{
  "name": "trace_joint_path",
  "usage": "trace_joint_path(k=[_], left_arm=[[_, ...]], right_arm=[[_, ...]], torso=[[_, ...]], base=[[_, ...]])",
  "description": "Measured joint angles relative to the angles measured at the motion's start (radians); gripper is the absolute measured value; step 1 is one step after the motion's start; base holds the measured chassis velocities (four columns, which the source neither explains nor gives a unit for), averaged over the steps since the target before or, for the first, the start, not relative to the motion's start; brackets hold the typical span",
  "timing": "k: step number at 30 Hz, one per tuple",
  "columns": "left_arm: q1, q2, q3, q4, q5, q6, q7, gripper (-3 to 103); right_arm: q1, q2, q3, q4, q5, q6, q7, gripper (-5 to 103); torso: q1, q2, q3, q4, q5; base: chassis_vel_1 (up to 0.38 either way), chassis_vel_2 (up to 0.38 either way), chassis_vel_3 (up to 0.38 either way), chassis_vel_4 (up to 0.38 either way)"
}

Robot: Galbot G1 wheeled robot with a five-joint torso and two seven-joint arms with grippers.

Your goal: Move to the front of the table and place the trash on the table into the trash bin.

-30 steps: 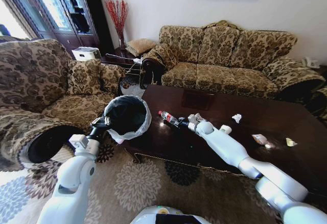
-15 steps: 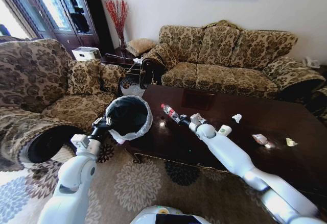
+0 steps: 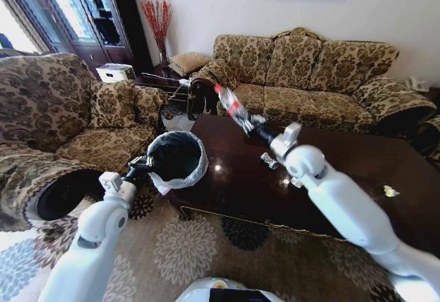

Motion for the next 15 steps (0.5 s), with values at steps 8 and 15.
trace_joint_path(k=[8, 15], left_arm=[[-0.028, 0.064, -0.002, -0.016, -0.071, 0.060, -0.009, 3], [-0.011, 0.057, -0.013, -0.034, -0.071, 0.061, -0.013, 3]], right_arm=[[0.199, 0.078, -0.318, 0.025, 0.056, -0.045, 0.031, 18], [0.241, 0.142, -0.457, -0.013, 0.019, -0.074, 0.037, 18]], torso=[[0.000, 0.000, 0.000, -0.0005, 0.0002], [0.000, 0.000, 0.000, 0.0000, -0.0002]], base=[[0.000, 0.000, 0.000, 0.000], [0.000, 0.000, 0.000, 0.000]])
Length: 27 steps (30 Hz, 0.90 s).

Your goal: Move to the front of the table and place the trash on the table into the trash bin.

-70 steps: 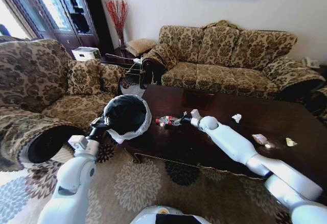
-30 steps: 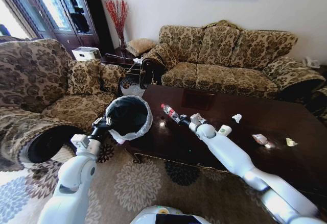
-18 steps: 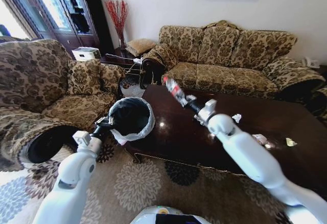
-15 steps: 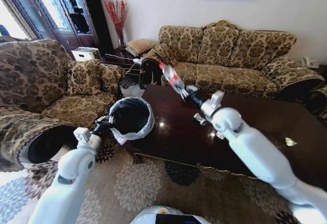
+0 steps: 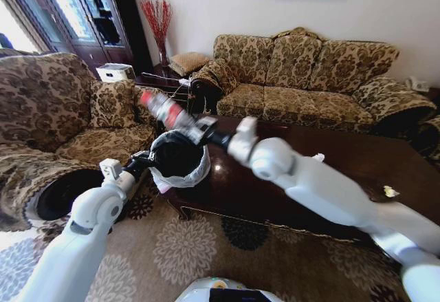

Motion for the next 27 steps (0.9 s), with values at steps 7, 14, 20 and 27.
trace_joint_path(k=[7, 14, 20, 27], left_arm=[[-0.002, -0.005, -0.004, 0.008, 0.002, 0.000, 0.003, 3], [-0.005, -0.007, -0.004, 0.008, 0.004, -0.002, 0.003, 3], [-0.006, -0.007, -0.004, 0.007, 0.005, -0.003, 0.003, 3], [0.001, -0.013, -0.005, -0.004, 0.007, -0.004, 0.004, 3]], right_arm=[[-0.015, -0.018, -0.007, -0.008, -0.042, -0.036, 0.018, 26], [-0.038, -0.023, 0.003, -0.011, -0.066, -0.031, 0.019, 53], [-0.047, -0.032, 0.016, -0.001, -0.068, -0.020, 0.018, 70], [-0.072, -0.041, 0.091, 0.017, -0.057, -0.014, 0.066, 95]], torso=[[0.000, 0.000, 0.000, -0.0006, 0.0007], [0.000, 0.000, 0.000, -0.0002, 0.0006], [0.000, 0.000, 0.000, -0.0003, 0.0006], [0.000, 0.000, 0.000, -0.0002, 0.0004]], base=[[0.000, 0.000, 0.000, 0.000], [0.000, 0.000, 0.000, 0.000], [0.000, 0.000, 0.000, 0.000], [0.000, 0.000, 0.000, 0.000]])
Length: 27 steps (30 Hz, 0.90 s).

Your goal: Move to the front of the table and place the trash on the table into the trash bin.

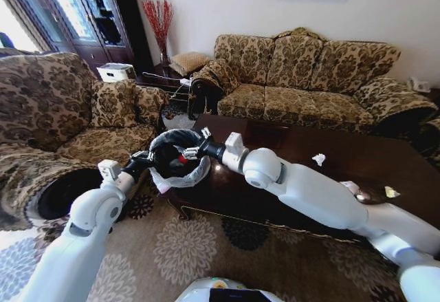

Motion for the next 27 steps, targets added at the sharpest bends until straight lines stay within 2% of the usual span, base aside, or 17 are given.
trace_joint_path(k=[2, 6, 9, 10, 11, 13, 14, 16, 18, 19, 21, 27], left_arm=[[0.002, -0.009, -0.003, -0.006, 0.001, 0.000, 0.000, 3], [0.008, -0.019, -0.007, -0.014, 0.001, -0.003, 0.000, 3], [0.023, -0.015, -0.008, -0.016, 0.007, -0.019, 0.003, 3], [0.023, -0.015, -0.008, -0.016, 0.007, -0.019, 0.003, 3], [0.024, -0.015, -0.008, -0.016, 0.009, -0.021, 0.004, 3], [0.027, -0.020, -0.008, -0.020, 0.011, -0.026, 0.006, 3], [0.027, -0.020, -0.008, -0.020, 0.011, -0.026, 0.006, 3], [0.035, -0.030, -0.007, -0.027, 0.017, -0.030, 0.009, 3], [0.037, -0.031, -0.007, -0.028, 0.018, -0.031, 0.009, 3], [0.045, -0.038, -0.007, -0.033, 0.023, -0.038, 0.013, 3], [0.051, -0.047, -0.006, -0.038, 0.032, -0.045, 0.018, 3], [0.059, -0.061, -0.003, -0.048, 0.041, -0.063, 0.019, 3]], right_arm=[[-0.030, -0.006, 0.067, 0.013, 0.011, -0.005, 0.044, 100], [-0.077, -0.022, 0.146, 0.026, 0.019, -0.022, 0.075, 100], [-0.266, -0.064, 0.357, 0.034, -0.012, -0.067, 0.092, 100], [-0.266, -0.064, 0.357, 0.034, -0.012, -0.067, 0.092, 100], [-0.334, -0.073, 0.422, 0.033, -0.035, -0.074, 0.092, 100], [-0.510, -0.094, 0.604, 0.032, -0.120, -0.081, 0.054, 100], [-0.510, -0.094, 0.604, 0.032, -0.120, -0.081, 0.054, 100], [-0.687, -0.102, 0.743, 0.034, -0.203, -0.067, 0.000, 100], [-0.713, -0.101, 0.762, 0.034, -0.213, -0.065, -0.007, 100], [-0.801, -0.087, 0.831, 0.036, -0.249, -0.055, -0.017, 100], [-0.876, -0.054, 0.904, 0.034, -0.285, -0.045, -0.018, 100], [-0.943, -0.006, 0.987, 0.017, -0.328, -0.013, -0.029, 100]], torso=[[0.000, 0.000, 0.000, 0.0002, 0.0002], [0.000, 0.000, 0.000, 0.0003, 0.0001], [0.000, 0.000, 0.000, 0.0000, 0.0006], [0.000, 0.000, 0.000, 0.0000, 0.0006], [0.000, 0.000, 0.000, -0.0004, 0.0009], [0.000, 0.000, 0.000, -0.0004, 0.0004], [0.000, 0.000, 0.000, -0.0004, 0.0004], [0.000, 0.000, 0.000, -0.0006, 0.0006], [0.000, 0.000, 0.000, -0.0009, 0.0009], [0.000, 0.000, 0.000, -0.0004, 0.0002], [0.000, 0.000, 0.000, 0.0000, 0.0002], [0.000, 0.000, 0.000, 0.0006, -0.0001]], base=[[0.000, 0.000, 0.000, 0.000], [0.000, 0.000, 0.000, 0.000], [0.000, 0.000, 0.000, 0.000], [0.000, 0.000, 0.000, 0.000], [0.000, 0.000, 0.000, 0.000], [0.000, 0.000, 0.000, 0.000], [0.000, 0.000, 0.000, 0.000], [0.000, 0.000, 0.000, 0.000], [0.000, 0.000, 0.000, 0.000], [0.000, 0.000, 0.000, 0.000], [-0.029, -0.043, 0.062, 0.050], [-0.072, -0.089, 0.109, 0.105]])
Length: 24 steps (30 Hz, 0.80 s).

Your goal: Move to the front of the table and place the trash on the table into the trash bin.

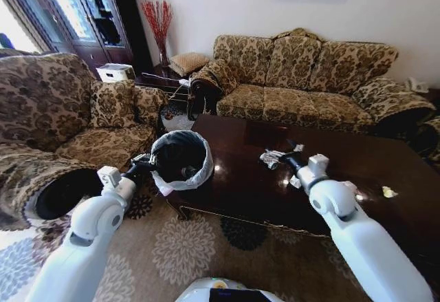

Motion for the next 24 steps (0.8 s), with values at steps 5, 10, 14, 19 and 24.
trace_joint_path(k=[5, 10, 14, 19, 24], left_arm=[[0.007, -0.005, -0.002, -0.014, 0.004, -0.004, 0.001, 3], [0.014, -0.018, 0.001, -0.019, 0.013, -0.005, 0.006, 3], [0.019, -0.020, 0.001, -0.023, 0.016, -0.006, 0.007, 3], [0.025, -0.018, -0.002, -0.030, 0.019, -0.007, 0.009, 3], [0.023, -0.029, -0.004, -0.032, 0.024, -0.007, 0.010, 3]], right_arm=[[-0.030, 0.019, 0.033, -0.015, -0.014, 0.017, -0.016, 100], [-0.001, 0.058, -0.037, -0.097, -0.081, 0.102, -0.037, 100], [0.037, 0.081, -0.121, -0.171, -0.111, 0.151, -0.046, 100], [0.145, 0.151, -0.267, -0.340, -0.137, 0.183, -0.056, 100], [0.294, 0.245, -0.349, -0.565, -0.189, 0.230, -0.057, 100]], torso=[[0.000, 0.000, 0.000, -0.0006, 0.0000], [0.000, 0.000, 0.000, -0.0016, 0.0007], [0.000, 0.000, 0.000, -0.0012, 0.0013], [0.000, 0.000, 0.000, -0.0004, 0.0001], [0.000, 0.000, 0.000, 0.0010, -0.0002]], base=[[-0.222, -0.191, 0.222, 0.184], [-0.251, -0.260, 0.229, 0.217], [-0.168, -0.146, 0.110, 0.115], [-0.010, -0.019, 0.016, 0.006], [0.067, 0.076, -0.015, -0.030]])
